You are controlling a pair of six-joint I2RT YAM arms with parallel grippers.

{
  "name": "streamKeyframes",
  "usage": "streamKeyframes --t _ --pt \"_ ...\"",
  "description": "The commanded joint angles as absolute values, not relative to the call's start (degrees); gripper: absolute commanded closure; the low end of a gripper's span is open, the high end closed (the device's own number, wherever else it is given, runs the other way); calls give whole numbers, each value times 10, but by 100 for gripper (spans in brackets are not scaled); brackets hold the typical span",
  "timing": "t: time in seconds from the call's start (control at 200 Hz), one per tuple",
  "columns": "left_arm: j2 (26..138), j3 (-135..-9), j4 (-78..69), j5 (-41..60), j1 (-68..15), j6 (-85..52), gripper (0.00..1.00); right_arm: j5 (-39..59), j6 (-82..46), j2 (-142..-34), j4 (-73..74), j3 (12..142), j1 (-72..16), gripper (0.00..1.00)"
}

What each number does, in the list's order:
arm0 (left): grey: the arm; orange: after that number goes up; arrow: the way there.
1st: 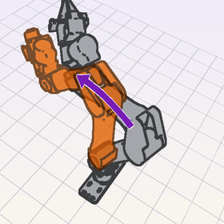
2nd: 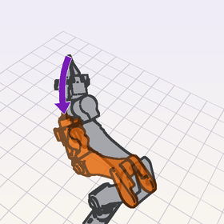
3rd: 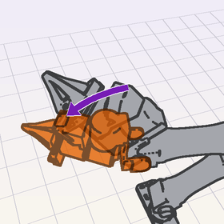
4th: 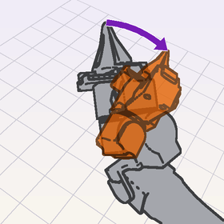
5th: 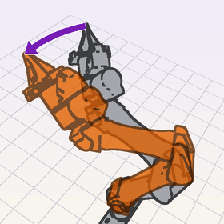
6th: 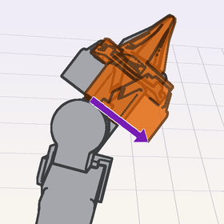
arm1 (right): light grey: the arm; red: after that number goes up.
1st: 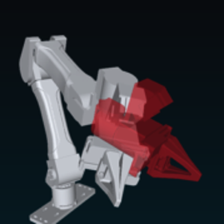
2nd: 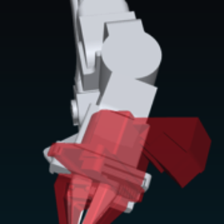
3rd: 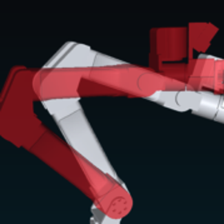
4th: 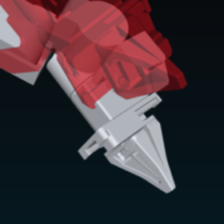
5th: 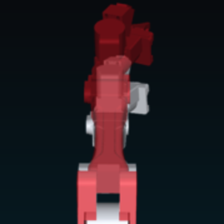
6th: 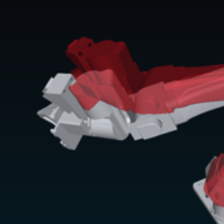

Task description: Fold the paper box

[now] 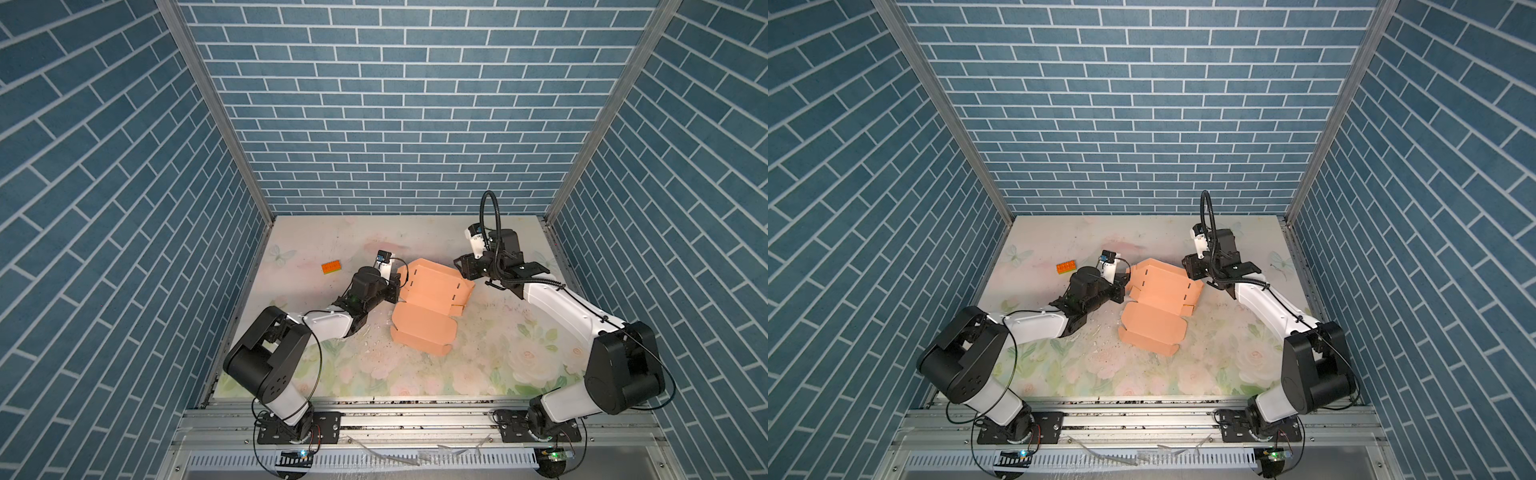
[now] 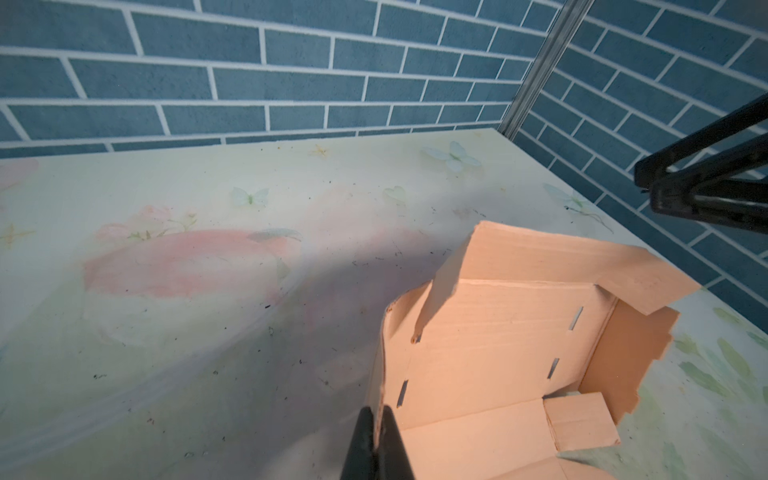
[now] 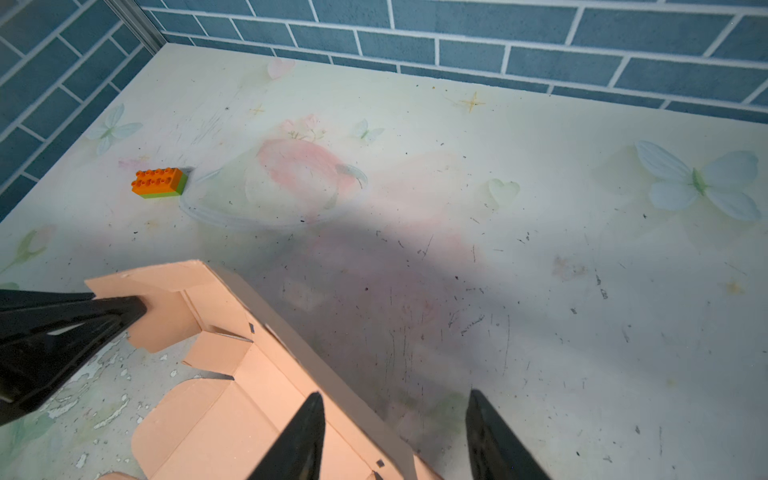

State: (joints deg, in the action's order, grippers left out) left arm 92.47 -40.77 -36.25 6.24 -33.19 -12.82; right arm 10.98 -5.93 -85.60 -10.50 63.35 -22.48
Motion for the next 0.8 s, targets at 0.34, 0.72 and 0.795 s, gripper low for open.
streamKeyframes --t 0.34,0.72,0.795 --pt "923 -331 -526 25 -348 -131 100 108 -63 -888 -150 684 -254 47" --pt "964 -302 -613 -4 -364 -147 100 57 -81 -917 -163 722 -307 47" --pt "970 -303 -616 -4 -365 -148 100 54 -90 -930 -163 737 -317 47"
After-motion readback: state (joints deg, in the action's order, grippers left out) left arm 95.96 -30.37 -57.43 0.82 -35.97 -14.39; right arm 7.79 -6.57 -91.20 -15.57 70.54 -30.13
